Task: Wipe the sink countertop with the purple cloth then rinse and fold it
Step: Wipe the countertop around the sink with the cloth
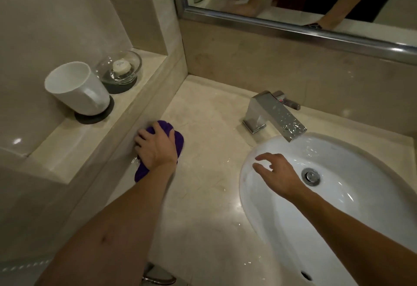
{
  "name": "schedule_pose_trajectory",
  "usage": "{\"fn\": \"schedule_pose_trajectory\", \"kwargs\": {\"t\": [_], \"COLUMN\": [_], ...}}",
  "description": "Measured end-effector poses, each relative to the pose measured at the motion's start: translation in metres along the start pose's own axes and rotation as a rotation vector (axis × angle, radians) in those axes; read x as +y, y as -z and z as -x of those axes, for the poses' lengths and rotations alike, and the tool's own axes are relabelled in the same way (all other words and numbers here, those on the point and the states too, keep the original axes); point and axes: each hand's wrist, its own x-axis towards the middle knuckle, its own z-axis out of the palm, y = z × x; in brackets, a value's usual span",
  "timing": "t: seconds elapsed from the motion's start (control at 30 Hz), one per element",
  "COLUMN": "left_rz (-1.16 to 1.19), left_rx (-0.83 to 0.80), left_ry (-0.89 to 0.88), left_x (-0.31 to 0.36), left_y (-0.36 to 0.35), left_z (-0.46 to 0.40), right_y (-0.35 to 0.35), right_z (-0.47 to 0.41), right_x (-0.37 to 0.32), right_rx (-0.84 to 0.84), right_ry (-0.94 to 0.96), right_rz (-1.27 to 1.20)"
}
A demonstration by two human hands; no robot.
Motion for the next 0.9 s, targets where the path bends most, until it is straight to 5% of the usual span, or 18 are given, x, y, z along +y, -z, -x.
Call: {"fn": "schedule_pose_trajectory", "kwargs": {"t": [0.5, 0.63, 0.9], "left_rz": [0.023, -0.034, -0.059], "left_rx": [-0.020, 0.002, -0.004], "left_ry": [-0.513, -0.685, -0.684], "left_x": [0.181, 0.185, 0.151], "left_y": [-0.015, -0.015, -0.011], "left_z": [-0.084, -0.055, -0.001], "right_y": [0.030, 0.032, 0.033], "right_z": [-0.017, -0.008, 0.012], "right_x": [0.039, 0.050, 0.054], "right_rx": [0.152, 0.160, 0.154], "right_ry": [-0.151, -0.176, -0.146], "right_rz": [-0.092, -0.101, -0.087]}}
